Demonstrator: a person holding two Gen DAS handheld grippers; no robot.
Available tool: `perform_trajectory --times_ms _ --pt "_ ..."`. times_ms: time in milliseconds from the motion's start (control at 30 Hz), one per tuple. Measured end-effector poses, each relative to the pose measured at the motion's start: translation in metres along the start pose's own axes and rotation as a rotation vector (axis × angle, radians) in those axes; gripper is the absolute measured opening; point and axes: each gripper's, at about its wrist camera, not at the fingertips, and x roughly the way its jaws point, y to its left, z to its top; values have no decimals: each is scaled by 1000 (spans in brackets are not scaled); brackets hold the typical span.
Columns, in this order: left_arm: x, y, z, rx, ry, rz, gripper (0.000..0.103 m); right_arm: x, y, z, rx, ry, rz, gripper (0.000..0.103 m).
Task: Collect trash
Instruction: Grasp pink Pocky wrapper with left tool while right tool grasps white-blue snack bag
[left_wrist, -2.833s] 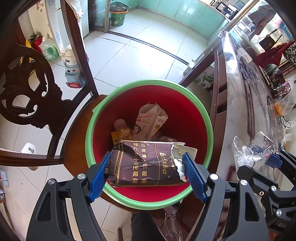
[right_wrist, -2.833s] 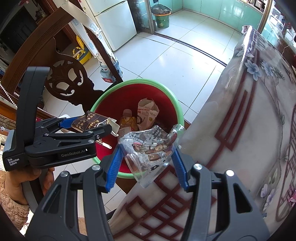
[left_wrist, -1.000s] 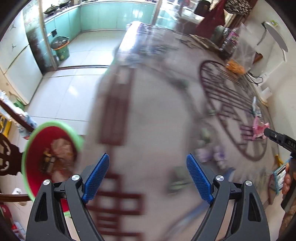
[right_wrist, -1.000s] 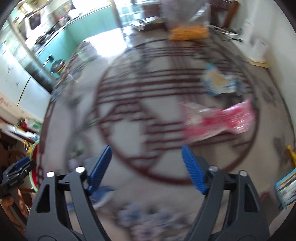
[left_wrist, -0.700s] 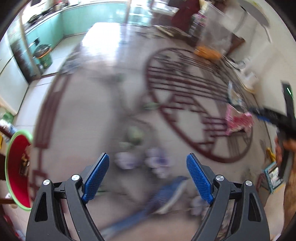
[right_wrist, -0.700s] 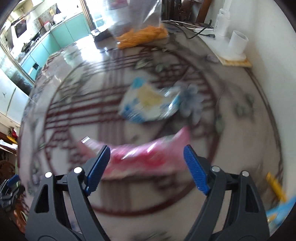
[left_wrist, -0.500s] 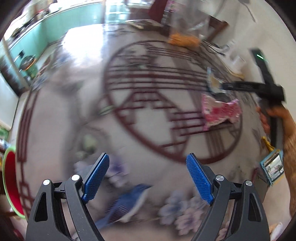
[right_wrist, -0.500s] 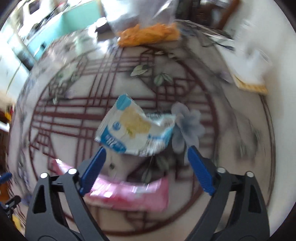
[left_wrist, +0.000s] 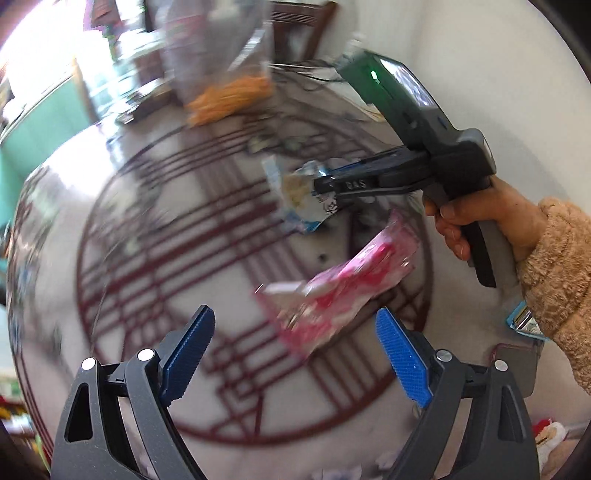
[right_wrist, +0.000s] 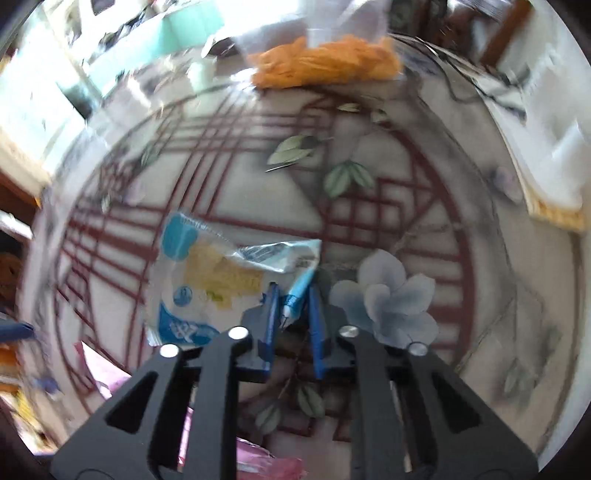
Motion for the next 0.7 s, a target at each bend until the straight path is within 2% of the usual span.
perform_trajectory --times_ms 200,333,400,467,533,633,667,700 --pt "35 -24 28 113 41 -36 85 -11 -33 -11 143 -50 49 6" --pt "61 -28 37 116 84 -53 85 -24 -44 -15 192 -82 55 6" --pt "68 -28 35 107 101 -46 81 -26 -50 -14 205 -92 58 6" --pt "72 -27 33 97 114 -51 73 -29 -50 -18 214 -97 58 6" --pt "73 -25 30 83 124 -66 51 -32 -48 -20 220 -97 55 6" --pt "69 -15 25 16 116 -96 33 -34 -40 -19 212 -104 32 6" --pt "67 -12 24 -7 109 -94 31 -35 -37 -20 209 -106 18 6" --pt "64 -9 23 -22 102 -89 23 -36 -36 -20 209 -106 10 6"
